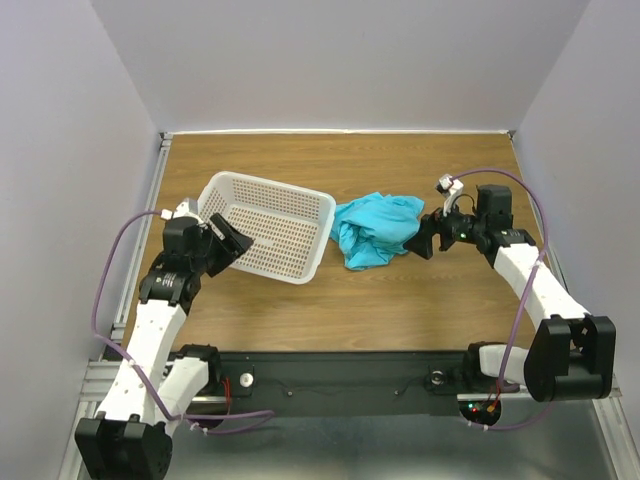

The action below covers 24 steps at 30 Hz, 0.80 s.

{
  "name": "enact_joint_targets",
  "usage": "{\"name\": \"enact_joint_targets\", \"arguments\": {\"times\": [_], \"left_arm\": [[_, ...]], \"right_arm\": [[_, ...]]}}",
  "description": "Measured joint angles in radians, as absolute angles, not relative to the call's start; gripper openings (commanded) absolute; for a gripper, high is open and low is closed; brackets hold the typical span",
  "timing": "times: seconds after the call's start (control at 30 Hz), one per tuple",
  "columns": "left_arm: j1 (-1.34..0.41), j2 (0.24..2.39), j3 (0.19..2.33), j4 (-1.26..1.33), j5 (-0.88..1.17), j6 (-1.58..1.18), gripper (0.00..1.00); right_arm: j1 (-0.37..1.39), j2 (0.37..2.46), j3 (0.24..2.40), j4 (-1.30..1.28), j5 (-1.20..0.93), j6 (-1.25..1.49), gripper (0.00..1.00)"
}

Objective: Fold and stack the t-shirts
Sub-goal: Flatten the tshirt out

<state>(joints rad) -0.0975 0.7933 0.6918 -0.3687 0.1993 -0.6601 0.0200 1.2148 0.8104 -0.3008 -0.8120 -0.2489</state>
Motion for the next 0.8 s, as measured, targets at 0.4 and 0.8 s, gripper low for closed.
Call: {"name": "enact_joint_targets", "arguments": {"times": [0.4,0.8], "left_arm": [[-0.104,0.728,0.633,-0.572,0.137,-0.909,0.86],[-0.131,0.984,0.628,-0.399,0.087,-0.944,0.60]], "right_arm": [[0.012,1.215,0.810,-0.279,-0.834,-0.248,1.00],[-0.018,1.215,0.810,-0.278,-0.837,-0.247,1.00]]}}
